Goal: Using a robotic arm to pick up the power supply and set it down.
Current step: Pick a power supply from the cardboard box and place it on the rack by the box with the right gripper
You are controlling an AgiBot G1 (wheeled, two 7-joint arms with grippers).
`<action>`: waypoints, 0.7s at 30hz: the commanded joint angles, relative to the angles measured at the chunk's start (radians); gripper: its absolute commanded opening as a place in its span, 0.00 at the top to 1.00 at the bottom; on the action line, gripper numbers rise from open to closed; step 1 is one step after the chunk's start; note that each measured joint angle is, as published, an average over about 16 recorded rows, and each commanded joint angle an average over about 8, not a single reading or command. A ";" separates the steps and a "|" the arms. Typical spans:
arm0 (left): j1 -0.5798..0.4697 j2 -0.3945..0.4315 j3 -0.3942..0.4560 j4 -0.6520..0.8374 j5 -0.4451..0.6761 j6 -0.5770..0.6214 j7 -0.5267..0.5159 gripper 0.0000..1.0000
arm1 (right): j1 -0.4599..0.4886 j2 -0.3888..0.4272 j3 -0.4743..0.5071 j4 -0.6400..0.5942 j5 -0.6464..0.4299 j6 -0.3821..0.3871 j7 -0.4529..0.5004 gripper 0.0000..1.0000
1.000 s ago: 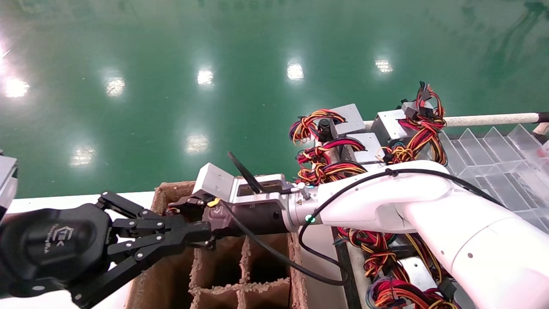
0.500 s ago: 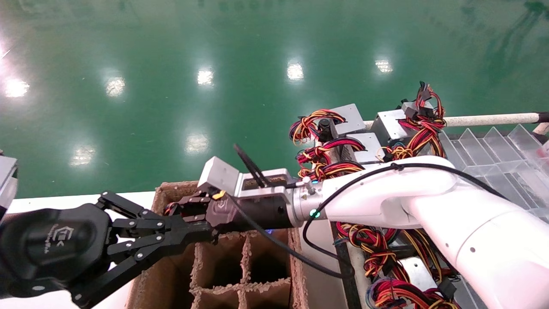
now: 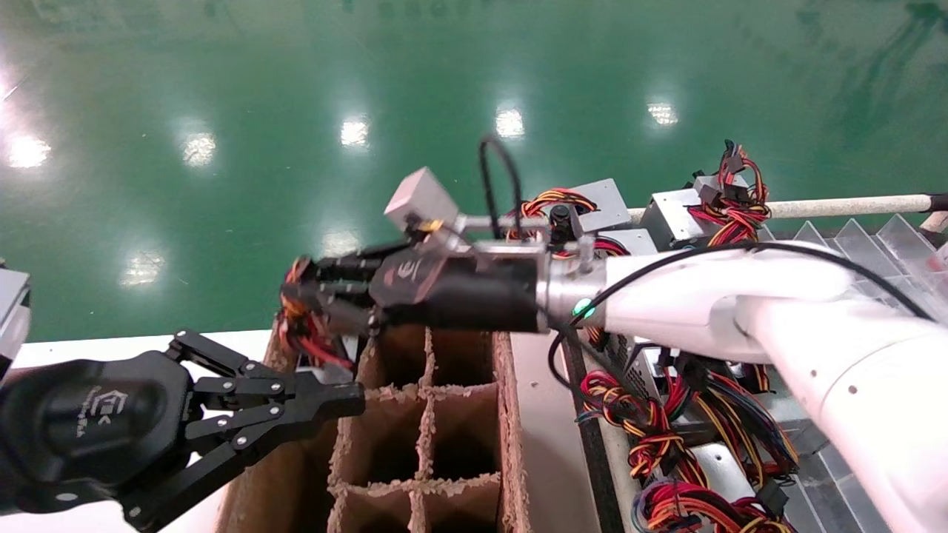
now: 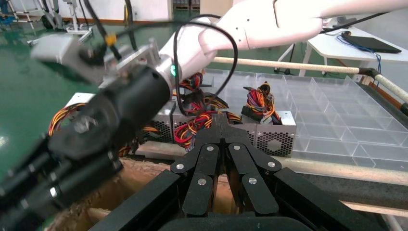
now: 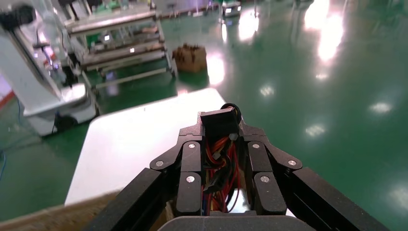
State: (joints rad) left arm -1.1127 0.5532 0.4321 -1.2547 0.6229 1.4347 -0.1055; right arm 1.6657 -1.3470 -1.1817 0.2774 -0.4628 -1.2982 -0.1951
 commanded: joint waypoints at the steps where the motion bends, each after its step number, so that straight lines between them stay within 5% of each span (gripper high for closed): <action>1: 0.000 0.000 0.000 0.000 0.000 0.000 0.000 1.00 | 0.010 0.001 0.010 -0.021 0.022 -0.026 0.004 1.00; 12: 0.000 0.000 0.000 0.000 0.000 0.000 0.000 1.00 | 0.108 0.025 0.057 -0.095 0.098 -0.195 0.013 1.00; 21: 0.000 0.000 0.000 0.000 0.000 0.000 0.000 1.00 | 0.249 0.065 0.057 -0.155 0.088 -0.245 -0.021 1.00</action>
State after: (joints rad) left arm -1.1127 0.5532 0.4321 -1.2547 0.6228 1.4347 -0.1055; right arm 1.9176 -1.2763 -1.1278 0.1229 -0.3798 -1.5383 -0.2169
